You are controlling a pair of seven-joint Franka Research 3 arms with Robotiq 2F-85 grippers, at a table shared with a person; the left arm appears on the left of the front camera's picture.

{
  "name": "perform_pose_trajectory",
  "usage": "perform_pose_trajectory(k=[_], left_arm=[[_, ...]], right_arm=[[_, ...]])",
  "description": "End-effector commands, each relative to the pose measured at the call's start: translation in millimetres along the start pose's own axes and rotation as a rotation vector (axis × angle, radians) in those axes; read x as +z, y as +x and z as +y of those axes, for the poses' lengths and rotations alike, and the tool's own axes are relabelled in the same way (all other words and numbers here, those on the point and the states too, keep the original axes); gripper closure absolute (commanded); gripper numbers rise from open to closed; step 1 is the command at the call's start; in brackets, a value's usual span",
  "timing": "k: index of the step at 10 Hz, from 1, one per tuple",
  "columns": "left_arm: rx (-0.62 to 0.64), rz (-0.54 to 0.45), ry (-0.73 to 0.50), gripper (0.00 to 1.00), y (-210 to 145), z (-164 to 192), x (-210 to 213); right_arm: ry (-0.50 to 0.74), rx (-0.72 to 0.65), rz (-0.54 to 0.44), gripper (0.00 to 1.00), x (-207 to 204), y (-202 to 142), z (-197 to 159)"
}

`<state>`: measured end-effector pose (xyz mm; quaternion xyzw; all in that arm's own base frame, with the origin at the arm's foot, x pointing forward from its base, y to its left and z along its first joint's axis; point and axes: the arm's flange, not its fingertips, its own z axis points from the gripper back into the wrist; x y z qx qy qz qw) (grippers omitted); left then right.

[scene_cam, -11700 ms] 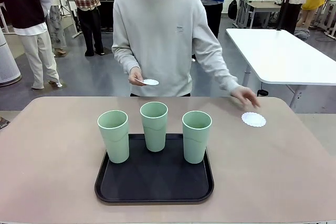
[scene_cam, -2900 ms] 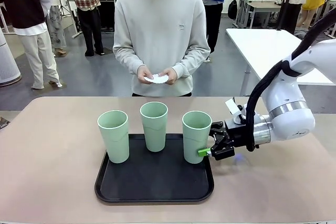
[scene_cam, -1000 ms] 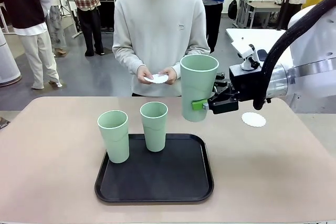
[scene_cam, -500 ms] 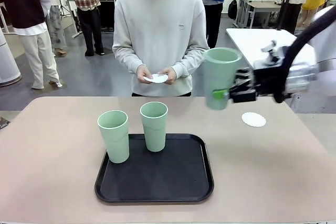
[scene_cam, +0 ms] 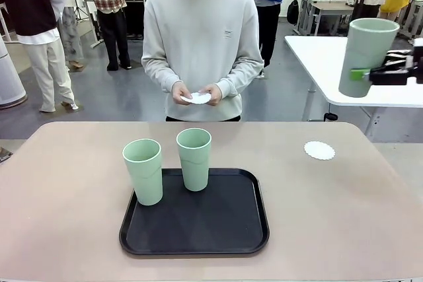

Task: Place coasters on the table and set cups on them.
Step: Pick up one Reusable plastic cup and place it on a coaster set by the human.

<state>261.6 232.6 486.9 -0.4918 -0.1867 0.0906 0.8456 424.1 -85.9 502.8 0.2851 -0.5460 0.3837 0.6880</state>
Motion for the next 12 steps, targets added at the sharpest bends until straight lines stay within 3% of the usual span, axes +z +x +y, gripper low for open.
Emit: perform_pose_trajectory(k=[1,4,5,9,10,12], left_arm=[[-0.003,-0.005,-0.016,0.0,-1.4,-0.5,2.0],[-0.003,-0.005,-0.016,0.0,-1.4,-0.5,2.0],[-0.003,-0.005,-0.016,0.0,-1.4,-0.5,2.0],[-0.003,-0.005,-0.016,0.0,-1.4,-0.5,2.0],[-0.003,-0.005,-0.016,0.0,-1.4,-0.5,2.0],[-0.003,-0.005,-0.016,0.0,-1.4,-0.5,2.0]], right_arm=[[0.008,-0.073,0.007,0.17,5.3,-0.8,-11.5],[0.05,-0.188,-0.068,0.17,11.3,-9.5,-22.7],[-0.001,-0.085,-0.013,0.17,12.5,-10.2,-14.8],[0.013,-0.112,-0.026,0.17,13.2,-14.2,-16.5],[0.064,-0.015,-0.028,0.17,-1.8,-24.9,-17.6],[0.128,-0.038,-0.022,0.17,-26.2,-41.9,-64.1]])
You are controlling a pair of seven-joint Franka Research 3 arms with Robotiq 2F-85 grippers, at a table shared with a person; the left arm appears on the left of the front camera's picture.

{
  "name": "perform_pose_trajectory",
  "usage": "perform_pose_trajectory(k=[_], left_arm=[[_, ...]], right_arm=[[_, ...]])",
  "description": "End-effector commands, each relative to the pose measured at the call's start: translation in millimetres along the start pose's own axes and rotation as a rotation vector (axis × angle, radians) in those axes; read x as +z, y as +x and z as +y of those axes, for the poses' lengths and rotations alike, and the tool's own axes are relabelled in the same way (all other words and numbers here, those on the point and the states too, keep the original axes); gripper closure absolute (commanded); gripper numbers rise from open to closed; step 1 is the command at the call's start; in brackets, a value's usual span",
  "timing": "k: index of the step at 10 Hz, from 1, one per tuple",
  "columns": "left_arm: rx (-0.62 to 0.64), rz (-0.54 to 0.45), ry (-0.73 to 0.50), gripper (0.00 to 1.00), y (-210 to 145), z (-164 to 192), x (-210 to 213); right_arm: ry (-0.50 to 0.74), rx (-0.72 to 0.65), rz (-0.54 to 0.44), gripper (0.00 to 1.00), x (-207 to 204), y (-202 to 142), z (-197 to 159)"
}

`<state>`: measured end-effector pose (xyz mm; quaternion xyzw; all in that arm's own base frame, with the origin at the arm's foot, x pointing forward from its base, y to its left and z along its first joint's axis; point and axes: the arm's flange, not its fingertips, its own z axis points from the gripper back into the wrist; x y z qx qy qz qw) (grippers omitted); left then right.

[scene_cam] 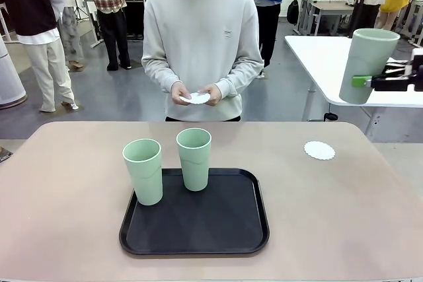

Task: Place coasters on the table and set cups on them.
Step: Pick up one Reusable plastic cup and place it on a coaster set by the human.

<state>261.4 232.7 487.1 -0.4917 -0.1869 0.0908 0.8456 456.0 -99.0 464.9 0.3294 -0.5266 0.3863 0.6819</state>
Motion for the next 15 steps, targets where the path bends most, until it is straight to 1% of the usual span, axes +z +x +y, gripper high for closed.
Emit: perform_pose_trajectory(k=[1,2,4,5,6,7,8,11,12,15], left_arm=[[-0.003,-0.005,-0.016,0.0,-1.4,-0.5,1.8],[-0.003,-0.005,-0.016,0.0,-1.4,-0.5,1.8],[-0.003,-0.005,-0.016,0.0,-1.4,-0.5,1.8],[-0.003,-0.005,-0.016,0.0,-1.4,-0.5,1.8],[-0.003,-0.005,-0.016,0.0,-1.4,-0.5,1.8],[-0.003,-0.005,-0.016,0.0,-1.4,-0.5,1.8],[-0.003,-0.005,-0.016,0.0,-1.4,-0.5,1.8],[-0.003,-0.005,-0.016,0.0,-1.4,-0.5,1.8],[-0.003,-0.005,-0.016,0.0,-1.4,-0.5,1.8],[-0.003,-0.005,-0.016,0.0,-1.4,-0.5,1.8]], right_arm=[[0.072,0.031,-0.022,0.17,-12.6,-8.9,-41.5],[0.067,0.074,-0.026,0.17,-15.6,-13.9,-56.2],[0.071,0.096,-0.029,0.17,-23.9,-30.7,-93.0],[0.082,0.068,-0.04,0.17,-27.9,-38.7,-110.9],[0.101,0.049,-0.031,0.17,-32.5,-48.4,-126.4],[0.152,0.018,-0.021,0.17,-37.6,-55.5,-139.7],[0.181,-0.016,-0.022,0.17,-43.3,-60.3,-146.0],[0.183,-0.069,-0.014,0.17,-46.8,-62.7,-147.3],[0.176,-0.018,-0.015,0.17,-50.7,-74.2,-141.5],[0.176,-0.018,-0.015,0.17,-50.7,-74.2,-141.5]])
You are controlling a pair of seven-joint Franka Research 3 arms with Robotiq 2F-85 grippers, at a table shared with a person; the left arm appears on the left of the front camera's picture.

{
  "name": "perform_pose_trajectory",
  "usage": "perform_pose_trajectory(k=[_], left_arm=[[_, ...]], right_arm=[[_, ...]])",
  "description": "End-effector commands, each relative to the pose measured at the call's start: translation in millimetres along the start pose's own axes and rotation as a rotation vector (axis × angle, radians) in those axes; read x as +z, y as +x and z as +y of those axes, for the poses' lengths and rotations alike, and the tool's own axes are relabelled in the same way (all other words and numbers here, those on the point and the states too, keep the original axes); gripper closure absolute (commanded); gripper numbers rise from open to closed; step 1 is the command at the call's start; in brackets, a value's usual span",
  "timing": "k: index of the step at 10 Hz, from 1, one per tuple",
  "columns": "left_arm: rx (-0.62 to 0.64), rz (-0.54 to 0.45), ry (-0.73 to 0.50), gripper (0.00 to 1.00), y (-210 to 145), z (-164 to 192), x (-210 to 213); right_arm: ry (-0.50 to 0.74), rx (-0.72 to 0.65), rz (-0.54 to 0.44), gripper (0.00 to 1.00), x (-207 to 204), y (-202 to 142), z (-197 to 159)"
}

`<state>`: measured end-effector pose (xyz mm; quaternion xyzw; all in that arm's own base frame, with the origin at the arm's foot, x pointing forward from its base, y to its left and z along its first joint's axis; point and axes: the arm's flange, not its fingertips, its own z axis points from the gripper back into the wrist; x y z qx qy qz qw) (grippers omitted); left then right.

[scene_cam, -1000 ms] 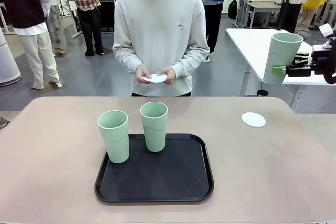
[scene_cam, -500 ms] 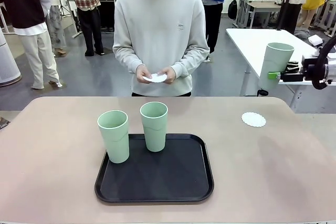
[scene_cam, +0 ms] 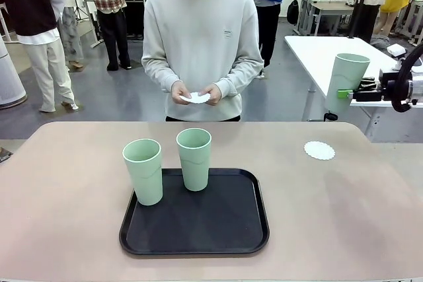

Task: Place coasters on the table and set cups on them.
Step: Pick up one Reusable plastic cup and place it on a coaster set by the human.

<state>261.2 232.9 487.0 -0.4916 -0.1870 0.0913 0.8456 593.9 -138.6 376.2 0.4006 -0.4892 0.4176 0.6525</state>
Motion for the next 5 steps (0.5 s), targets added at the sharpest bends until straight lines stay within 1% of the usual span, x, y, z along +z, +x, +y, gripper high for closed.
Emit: perform_pose_trajectory(k=[1,2,3,4,5], left_arm=[[-0.004,-0.004,-0.016,0.0,-1.2,-0.6,1.6],[-0.004,-0.004,-0.016,0.0,-1.2,-0.6,1.6],[-0.004,-0.004,-0.016,0.0,-1.2,-0.6,1.6],[-0.004,-0.004,-0.016,0.0,-1.2,-0.6,1.6],[-0.004,-0.004,-0.016,0.0,-1.2,-0.6,1.6]], right_arm=[[0.0,-0.001,0.0,0.17,0.0,0.0,0.0],[0.054,0.074,0.042,0.17,-8.0,-15.6,7.0],[0.092,0.123,0.058,0.17,-16.6,-24.8,11.7],[0.142,0.151,0.068,0.17,-22.0,-32.0,16.4],[0.167,0.162,0.064,0.17,-24.8,-38.7,16.0]])
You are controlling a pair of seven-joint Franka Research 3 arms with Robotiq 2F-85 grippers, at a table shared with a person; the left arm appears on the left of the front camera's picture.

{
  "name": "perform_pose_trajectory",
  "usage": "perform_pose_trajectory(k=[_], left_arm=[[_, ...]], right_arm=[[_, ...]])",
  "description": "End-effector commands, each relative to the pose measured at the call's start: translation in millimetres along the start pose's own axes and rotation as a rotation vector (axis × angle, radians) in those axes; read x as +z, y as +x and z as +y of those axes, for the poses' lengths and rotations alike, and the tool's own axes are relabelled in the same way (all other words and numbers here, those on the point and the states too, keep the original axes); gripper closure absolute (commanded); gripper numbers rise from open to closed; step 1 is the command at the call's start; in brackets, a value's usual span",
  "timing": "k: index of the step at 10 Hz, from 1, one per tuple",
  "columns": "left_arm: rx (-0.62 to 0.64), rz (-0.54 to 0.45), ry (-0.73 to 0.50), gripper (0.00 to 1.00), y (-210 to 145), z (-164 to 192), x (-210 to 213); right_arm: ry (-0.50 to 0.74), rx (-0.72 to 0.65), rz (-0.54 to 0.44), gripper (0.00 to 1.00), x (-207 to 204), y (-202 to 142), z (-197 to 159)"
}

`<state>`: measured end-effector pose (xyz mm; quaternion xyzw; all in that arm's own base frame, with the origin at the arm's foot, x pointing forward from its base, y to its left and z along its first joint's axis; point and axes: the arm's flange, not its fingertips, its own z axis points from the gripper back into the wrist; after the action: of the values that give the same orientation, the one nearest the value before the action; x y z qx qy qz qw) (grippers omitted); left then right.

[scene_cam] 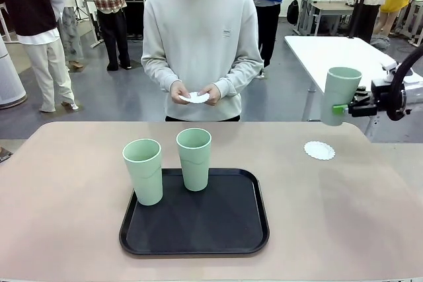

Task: Place coasters on the table and set cups on them.
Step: Pick up one Reusable plastic cup and place it on a coaster set by the human.

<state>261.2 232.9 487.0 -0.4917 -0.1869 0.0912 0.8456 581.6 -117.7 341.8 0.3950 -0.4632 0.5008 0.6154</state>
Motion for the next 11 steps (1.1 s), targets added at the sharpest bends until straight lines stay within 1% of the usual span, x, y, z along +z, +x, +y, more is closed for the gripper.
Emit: perform_pose_trajectory(k=[1,2,4,6,8,11], left_arm=[[-0.004,-0.004,-0.016,0.0,-1.2,-0.6,1.6],[-0.004,-0.004,-0.016,0.0,-1.2,-0.6,1.6],[-0.004,-0.004,-0.016,0.0,-1.2,-0.6,1.6],[-0.004,-0.004,-0.016,0.0,-1.2,-0.6,1.6],[-0.004,-0.004,-0.016,0.0,-1.2,-0.6,1.6],[-0.004,-0.004,-0.016,0.0,-1.2,-0.6,1.6]], right_arm=[[0.056,0.041,0.0,0.17,-5.0,-13.2,0.9],[0.072,0.055,0.003,0.17,-8.1,-20.3,2.9],[0.095,0.081,-0.023,0.17,-11.6,-32.3,-0.1],[0.117,0.071,-0.047,0.17,-14.5,-45.5,-4.7],[0.134,0.054,-0.04,0.17,-19.0,-54.5,-5.3],[0.115,0.024,-0.021,0.17,-22.0,-66.4,-12.9]])
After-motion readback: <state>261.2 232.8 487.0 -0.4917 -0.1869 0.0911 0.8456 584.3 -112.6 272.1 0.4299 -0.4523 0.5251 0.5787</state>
